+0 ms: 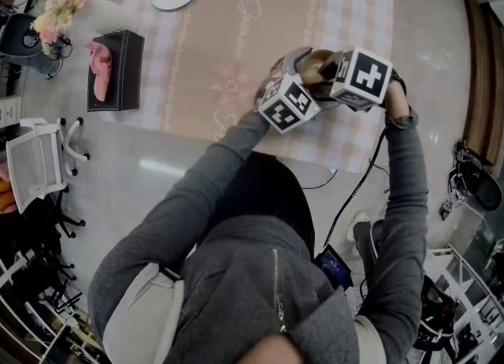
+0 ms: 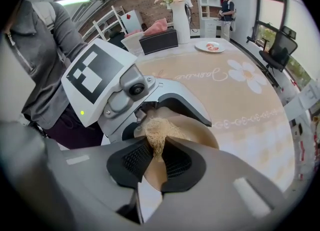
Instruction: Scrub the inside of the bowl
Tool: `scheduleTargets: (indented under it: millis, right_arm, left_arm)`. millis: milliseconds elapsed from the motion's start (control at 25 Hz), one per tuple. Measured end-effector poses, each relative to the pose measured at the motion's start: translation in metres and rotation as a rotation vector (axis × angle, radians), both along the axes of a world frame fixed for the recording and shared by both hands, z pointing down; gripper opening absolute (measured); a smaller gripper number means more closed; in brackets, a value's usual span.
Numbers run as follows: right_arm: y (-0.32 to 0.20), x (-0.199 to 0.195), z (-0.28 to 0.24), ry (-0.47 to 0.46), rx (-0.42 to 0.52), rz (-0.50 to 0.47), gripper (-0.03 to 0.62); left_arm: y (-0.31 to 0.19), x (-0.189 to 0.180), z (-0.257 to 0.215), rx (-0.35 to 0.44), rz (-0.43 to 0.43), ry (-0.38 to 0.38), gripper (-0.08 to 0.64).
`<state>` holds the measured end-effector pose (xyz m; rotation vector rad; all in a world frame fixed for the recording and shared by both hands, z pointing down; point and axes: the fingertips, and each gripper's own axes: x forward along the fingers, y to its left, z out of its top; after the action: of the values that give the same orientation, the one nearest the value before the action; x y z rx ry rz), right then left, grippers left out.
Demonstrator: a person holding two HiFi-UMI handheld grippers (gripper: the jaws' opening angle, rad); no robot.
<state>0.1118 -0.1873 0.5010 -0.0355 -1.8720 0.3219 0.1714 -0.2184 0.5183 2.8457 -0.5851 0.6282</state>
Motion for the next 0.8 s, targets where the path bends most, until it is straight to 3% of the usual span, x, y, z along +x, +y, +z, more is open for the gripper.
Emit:
scheduleTargets:
  millis: [360,800]
  right_arm:
    - [-0.016,-0.002,0.003,-0.051,-0.031,0.228,0.057]
    - [-0.030,-0.003,0.003,-0.081,0.010,0.348,0.057]
  left_arm:
    - [0.000,0.001,0.000,0.000,-0.001,-0.003,0.584]
    - [-0.001,0.000,0.001,-0.001,-0.002,-0.005,0.584]
